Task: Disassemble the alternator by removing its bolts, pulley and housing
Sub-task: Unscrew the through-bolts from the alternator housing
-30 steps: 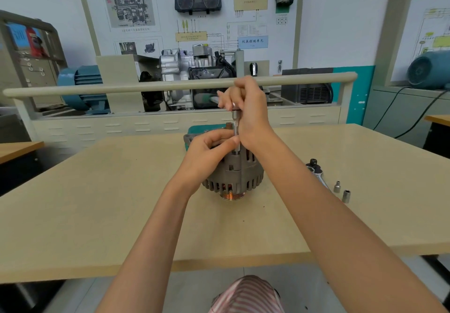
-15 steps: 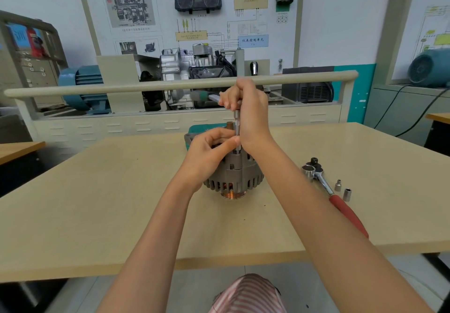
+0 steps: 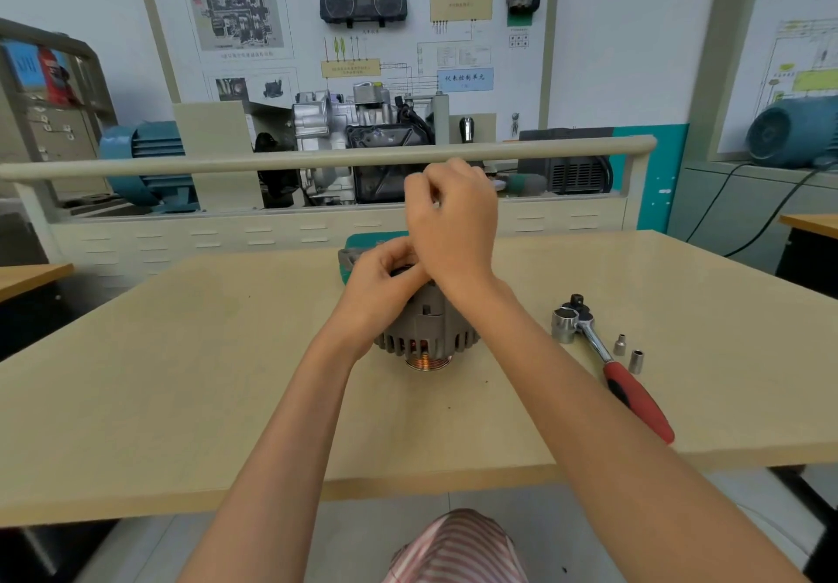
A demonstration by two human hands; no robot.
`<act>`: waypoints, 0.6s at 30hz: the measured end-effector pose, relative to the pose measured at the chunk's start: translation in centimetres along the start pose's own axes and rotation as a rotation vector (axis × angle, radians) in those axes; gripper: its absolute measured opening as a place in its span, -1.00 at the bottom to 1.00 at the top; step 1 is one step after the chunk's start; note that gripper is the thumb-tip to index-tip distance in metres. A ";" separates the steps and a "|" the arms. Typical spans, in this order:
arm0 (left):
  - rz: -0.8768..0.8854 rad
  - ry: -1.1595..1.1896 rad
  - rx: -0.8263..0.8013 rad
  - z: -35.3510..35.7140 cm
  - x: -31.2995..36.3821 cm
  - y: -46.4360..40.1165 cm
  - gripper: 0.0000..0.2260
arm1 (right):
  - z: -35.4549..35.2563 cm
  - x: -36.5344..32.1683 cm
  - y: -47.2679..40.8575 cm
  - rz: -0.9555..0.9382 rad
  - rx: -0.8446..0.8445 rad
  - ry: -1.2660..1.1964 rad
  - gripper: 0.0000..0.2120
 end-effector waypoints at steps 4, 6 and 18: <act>-0.033 -0.010 -0.014 -0.1 -0.1 -0.2 -0.86 | 0.6 0.3 -0.6 0.184 0.011 -0.512 -0.67; -0.055 0.008 -0.011 -0.2 -0.2 -0.2 -0.87 | 1.1 0.8 -0.9 0.282 -0.002 -0.689 -0.61; -0.079 0.011 -0.001 -0.2 -0.2 -0.5 -0.94 | 1.4 2.5 -1.5 0.511 -0.018 -1.177 -0.40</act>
Point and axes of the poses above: each hand's wrist, its own y-axis away from the middle knuckle, its own z-axis out of the palm, x = y × z, the point moved 3 cm from there along -y, towards the middle knuckle, and after that the axes turned 15 degrees about -z, right-handed, at the moved point
